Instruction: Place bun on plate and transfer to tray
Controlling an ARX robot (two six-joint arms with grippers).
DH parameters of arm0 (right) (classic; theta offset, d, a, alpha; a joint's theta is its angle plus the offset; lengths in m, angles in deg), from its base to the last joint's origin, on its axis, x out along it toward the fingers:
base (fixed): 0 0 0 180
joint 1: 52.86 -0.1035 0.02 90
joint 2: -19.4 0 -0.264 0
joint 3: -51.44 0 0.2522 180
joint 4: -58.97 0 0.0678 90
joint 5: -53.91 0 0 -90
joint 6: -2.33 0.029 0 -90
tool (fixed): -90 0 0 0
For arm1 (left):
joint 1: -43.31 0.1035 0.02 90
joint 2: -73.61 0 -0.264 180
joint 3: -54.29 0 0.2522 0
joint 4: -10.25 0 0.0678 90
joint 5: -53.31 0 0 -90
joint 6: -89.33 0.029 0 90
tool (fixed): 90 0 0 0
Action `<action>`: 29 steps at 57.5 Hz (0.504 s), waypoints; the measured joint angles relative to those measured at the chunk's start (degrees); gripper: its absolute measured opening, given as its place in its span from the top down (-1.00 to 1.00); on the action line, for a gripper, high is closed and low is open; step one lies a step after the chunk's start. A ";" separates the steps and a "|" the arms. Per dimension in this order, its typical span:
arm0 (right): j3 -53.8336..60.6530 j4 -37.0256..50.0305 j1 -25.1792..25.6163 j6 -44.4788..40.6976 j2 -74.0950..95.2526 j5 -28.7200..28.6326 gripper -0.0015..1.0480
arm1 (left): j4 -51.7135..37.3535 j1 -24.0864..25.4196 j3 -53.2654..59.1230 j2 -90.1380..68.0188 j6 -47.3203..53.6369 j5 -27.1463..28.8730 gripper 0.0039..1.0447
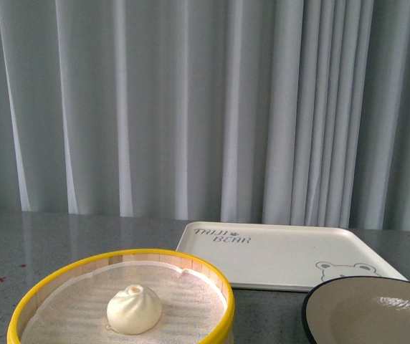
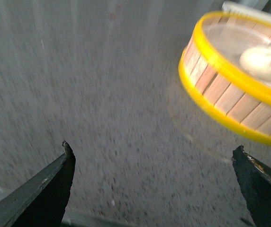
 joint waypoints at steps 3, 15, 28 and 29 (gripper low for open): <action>0.00 0.00 0.00 0.00 0.00 0.00 -0.83 | -1.42 -1.22 -1.18 -4.33 -4.85 -0.37 -0.88; 0.00 0.00 0.00 0.00 0.00 -0.02 -0.83 | -21.24 -5.86 -14.27 -25.33 -7.76 -5.20 -0.88; 0.00 0.00 0.00 0.00 0.00 0.00 -0.83 | -16.26 -9.46 -35.06 -54.60 9.18 -11.69 -0.88; 0.00 0.00 0.00 0.00 0.00 0.00 -0.83 | -14.95 -9.68 -37.51 -57.68 10.75 -12.63 -0.88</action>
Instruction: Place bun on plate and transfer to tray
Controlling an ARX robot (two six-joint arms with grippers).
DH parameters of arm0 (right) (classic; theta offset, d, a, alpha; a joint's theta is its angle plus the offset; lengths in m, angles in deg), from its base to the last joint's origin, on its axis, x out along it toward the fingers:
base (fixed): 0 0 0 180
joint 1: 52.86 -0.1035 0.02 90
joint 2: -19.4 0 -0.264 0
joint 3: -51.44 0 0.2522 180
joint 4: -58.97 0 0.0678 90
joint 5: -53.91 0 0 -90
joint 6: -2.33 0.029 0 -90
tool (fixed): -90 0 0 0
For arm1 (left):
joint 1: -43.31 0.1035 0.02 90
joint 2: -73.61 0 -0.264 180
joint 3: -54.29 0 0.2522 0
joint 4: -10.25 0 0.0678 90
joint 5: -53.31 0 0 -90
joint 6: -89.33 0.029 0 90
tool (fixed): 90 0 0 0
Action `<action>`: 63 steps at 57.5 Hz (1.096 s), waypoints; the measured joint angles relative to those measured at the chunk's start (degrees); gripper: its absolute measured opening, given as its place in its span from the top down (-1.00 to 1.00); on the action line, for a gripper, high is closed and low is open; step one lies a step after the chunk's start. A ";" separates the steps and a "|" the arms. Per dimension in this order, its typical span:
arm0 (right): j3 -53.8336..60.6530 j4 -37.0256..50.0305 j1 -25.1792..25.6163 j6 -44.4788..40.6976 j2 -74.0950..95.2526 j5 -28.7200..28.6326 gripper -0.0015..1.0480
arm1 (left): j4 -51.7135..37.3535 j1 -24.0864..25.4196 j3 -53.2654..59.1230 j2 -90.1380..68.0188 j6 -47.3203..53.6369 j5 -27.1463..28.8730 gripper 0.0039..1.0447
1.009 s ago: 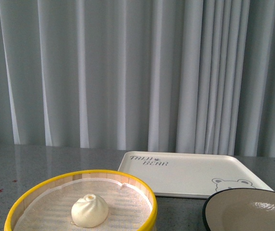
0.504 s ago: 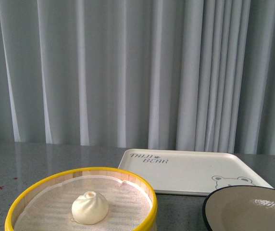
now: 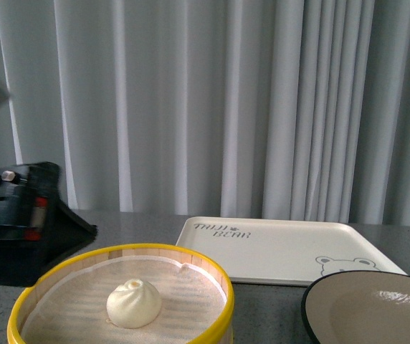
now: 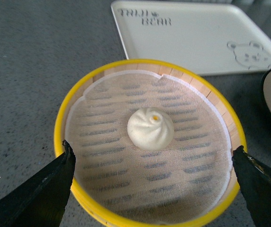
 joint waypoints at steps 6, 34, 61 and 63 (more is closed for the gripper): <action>0.00 0.00 0.00 0.00 0.00 -0.02 -0.83 | 4.31 -1.01 -8.59 -9.42 4.79 2.03 -0.88; 0.00 -0.02 0.00 0.00 0.00 0.00 -0.83 | 15.32 -8.11 -23.30 -24.94 9.53 9.22 -0.88; 0.00 -0.02 0.00 0.00 0.00 0.00 -0.83 | 19.12 -9.57 -27.34 -29.70 10.10 11.72 -0.88; 0.00 0.00 0.00 0.00 0.00 0.00 -0.83 | 19.15 -9.42 -27.47 -29.90 10.05 11.69 -0.88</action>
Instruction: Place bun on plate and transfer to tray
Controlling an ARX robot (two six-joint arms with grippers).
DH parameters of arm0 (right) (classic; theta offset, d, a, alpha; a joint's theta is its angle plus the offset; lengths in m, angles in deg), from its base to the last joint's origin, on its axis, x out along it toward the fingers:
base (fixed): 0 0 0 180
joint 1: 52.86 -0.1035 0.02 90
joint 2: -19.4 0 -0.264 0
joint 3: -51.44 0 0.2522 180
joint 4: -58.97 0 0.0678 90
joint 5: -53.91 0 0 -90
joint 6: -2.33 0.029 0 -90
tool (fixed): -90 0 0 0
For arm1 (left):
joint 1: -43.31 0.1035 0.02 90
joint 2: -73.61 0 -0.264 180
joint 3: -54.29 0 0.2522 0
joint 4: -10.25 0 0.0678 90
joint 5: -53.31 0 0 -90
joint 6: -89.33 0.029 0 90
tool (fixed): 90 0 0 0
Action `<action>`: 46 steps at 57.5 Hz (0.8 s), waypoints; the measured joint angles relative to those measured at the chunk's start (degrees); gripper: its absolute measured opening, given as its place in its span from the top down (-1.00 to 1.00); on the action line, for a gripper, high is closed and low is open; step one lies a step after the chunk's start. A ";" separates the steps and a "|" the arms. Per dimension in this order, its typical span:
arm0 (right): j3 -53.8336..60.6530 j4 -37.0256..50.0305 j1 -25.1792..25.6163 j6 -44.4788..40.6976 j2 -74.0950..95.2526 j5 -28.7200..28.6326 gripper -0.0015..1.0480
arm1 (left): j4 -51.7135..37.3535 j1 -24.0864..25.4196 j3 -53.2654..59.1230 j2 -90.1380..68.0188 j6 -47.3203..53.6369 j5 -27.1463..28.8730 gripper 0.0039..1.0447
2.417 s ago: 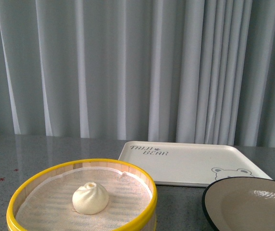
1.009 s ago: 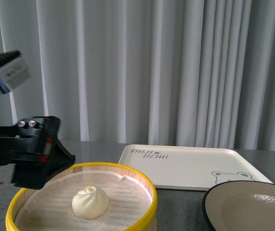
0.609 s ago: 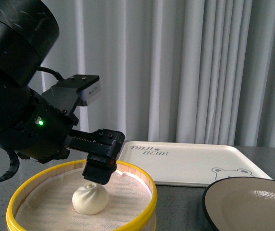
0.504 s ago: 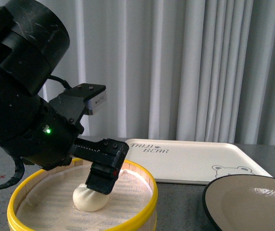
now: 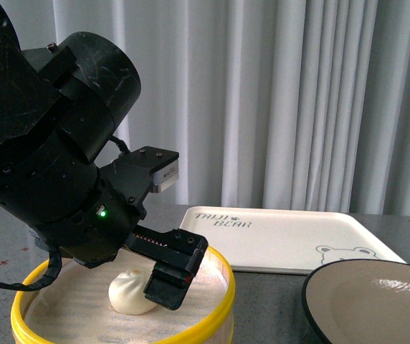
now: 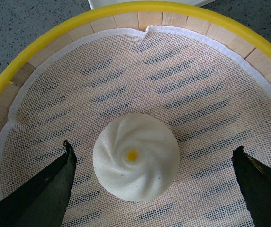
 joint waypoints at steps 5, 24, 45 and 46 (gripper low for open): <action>0.00 0.00 0.00 0.00 0.00 0.00 -0.83 | 0.15 0.37 -0.17 -0.46 -0.22 -0.26 -0.88; 0.00 0.00 0.00 0.00 0.00 0.00 -0.83 | 0.22 1.05 -0.17 -2.14 -1.16 -0.94 -0.88; 0.00 0.00 0.00 0.00 0.00 0.00 -0.83 | 0.28 1.07 -0.17 -2.23 -2.03 -2.38 -0.10; 0.00 0.00 0.00 0.00 0.00 0.00 -0.83 | 0.24 1.07 -0.17 -2.23 -2.01 -2.47 -0.04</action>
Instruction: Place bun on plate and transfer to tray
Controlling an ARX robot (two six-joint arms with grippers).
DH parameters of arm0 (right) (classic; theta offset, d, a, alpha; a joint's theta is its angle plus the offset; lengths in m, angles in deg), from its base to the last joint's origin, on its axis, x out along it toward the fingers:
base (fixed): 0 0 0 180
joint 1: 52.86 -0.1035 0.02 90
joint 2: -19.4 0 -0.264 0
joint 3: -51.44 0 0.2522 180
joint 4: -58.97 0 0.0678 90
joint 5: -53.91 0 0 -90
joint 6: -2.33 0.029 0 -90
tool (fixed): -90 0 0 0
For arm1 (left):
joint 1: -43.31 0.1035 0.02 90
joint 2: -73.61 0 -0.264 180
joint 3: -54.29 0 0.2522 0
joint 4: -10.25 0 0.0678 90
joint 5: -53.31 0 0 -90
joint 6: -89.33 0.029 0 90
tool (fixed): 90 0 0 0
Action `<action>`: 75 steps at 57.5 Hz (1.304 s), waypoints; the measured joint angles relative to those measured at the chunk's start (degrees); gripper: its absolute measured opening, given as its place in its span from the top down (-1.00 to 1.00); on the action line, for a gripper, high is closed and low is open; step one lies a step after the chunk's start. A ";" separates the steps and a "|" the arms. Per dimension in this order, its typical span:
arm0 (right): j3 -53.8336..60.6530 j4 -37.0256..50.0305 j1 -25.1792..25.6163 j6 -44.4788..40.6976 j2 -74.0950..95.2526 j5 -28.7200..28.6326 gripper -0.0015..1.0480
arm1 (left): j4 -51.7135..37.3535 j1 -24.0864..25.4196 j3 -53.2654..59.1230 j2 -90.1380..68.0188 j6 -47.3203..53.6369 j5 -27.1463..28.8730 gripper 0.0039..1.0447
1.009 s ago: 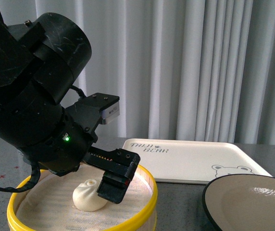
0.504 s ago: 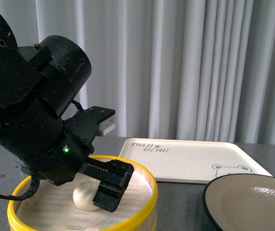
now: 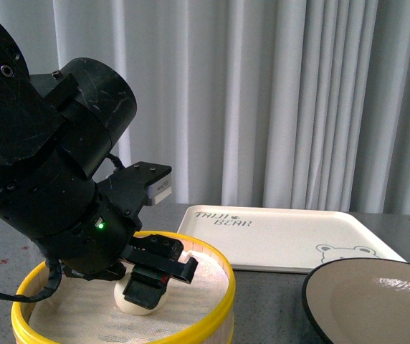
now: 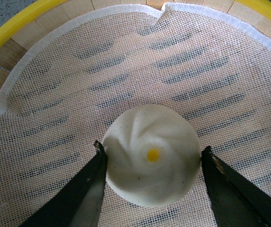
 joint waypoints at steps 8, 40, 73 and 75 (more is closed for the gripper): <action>0.00 -0.02 0.00 0.00 0.00 0.00 -0.83 | -1.09 -0.11 0.15 0.02 0.00 -0.28 0.36; 0.00 0.00 0.00 0.00 0.00 0.00 -0.83 | -18.93 -8.57 -0.98 1.62 -1.36 -14.69 0.93; 0.00 0.00 0.00 0.00 0.00 0.00 -0.83 | -4.79 -21.29 -23.28 -19.28 -6.51 -9.62 0.93; 0.00 0.00 0.00 0.00 0.00 0.00 -0.83 | -3.78 -21.42 -24.00 -19.71 -7.13 -9.73 0.93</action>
